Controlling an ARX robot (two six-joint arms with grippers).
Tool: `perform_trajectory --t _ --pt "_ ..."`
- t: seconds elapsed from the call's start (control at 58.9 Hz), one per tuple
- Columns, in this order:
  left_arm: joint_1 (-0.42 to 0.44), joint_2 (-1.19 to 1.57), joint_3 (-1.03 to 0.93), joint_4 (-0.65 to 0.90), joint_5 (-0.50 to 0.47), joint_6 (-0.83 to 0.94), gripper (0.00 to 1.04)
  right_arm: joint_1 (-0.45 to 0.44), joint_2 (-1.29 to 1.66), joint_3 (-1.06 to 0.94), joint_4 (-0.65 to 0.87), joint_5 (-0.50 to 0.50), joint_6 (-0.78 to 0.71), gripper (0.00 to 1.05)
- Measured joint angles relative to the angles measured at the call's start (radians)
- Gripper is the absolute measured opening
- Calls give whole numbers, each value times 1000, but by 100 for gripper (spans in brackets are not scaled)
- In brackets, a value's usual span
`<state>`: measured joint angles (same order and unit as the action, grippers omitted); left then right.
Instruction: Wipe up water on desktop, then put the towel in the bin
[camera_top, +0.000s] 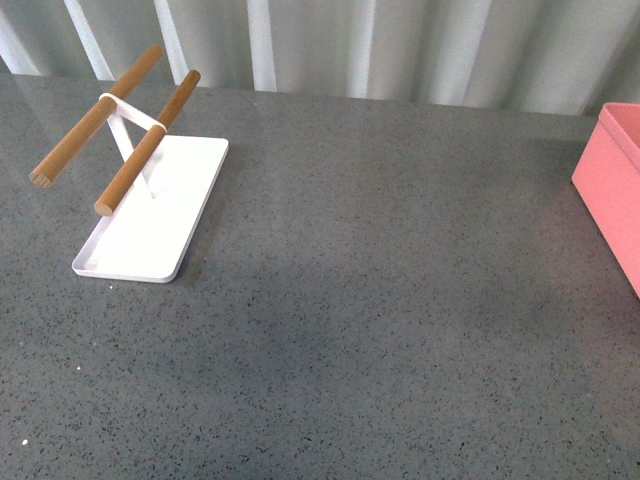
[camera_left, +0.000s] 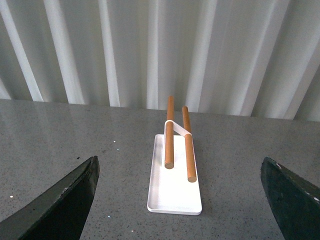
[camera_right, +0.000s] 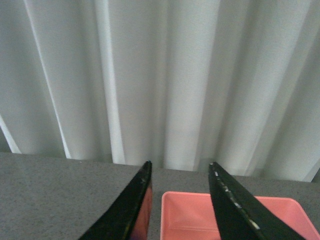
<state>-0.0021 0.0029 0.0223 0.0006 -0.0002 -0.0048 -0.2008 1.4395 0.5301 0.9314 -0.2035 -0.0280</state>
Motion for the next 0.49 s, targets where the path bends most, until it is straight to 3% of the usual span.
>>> perform_trajectory --t 0.153,0.492 --pt "0 0 0 0 0 0 98 38 -92 -148 18 44 8 4" --pt "0 0 0 0 0 0 98 106 -315 -342 -8 107 11 3"
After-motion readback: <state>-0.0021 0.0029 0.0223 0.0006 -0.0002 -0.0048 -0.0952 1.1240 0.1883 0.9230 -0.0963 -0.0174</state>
